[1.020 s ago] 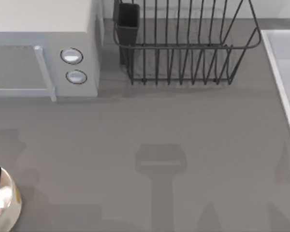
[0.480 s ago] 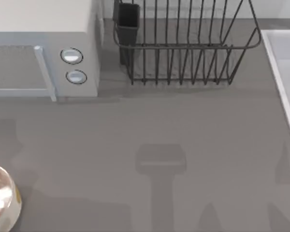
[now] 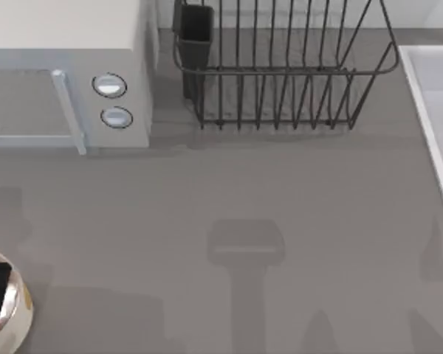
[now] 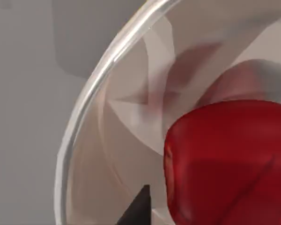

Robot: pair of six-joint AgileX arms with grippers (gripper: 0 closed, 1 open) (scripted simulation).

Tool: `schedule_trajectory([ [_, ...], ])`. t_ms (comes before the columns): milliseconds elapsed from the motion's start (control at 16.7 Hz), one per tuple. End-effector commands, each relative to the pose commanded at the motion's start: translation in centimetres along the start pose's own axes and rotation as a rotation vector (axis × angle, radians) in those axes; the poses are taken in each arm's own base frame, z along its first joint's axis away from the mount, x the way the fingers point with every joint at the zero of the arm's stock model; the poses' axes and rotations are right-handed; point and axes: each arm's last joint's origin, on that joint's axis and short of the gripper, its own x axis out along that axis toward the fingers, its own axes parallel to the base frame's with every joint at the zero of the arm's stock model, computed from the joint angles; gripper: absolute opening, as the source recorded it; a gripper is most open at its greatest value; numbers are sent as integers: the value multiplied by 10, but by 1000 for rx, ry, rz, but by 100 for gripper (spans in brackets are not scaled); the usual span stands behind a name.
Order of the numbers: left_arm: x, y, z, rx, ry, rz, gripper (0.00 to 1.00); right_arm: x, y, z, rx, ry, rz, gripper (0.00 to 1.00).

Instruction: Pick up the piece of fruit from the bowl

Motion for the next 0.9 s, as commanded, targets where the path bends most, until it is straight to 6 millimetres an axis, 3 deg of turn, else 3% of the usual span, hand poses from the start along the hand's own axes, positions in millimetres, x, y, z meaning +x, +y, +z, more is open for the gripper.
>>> schedule_trajectory([
  [360,56,0,-5,-2,-7,1,100,0,0,0,0,0,0,100],
  [720,63,-1,-7,-2,1,0,100,0,0,0,0,0,0,100],
  [900,63,-1,-7,-2,1,0,77,0,0,0,0,0,0,100],
])
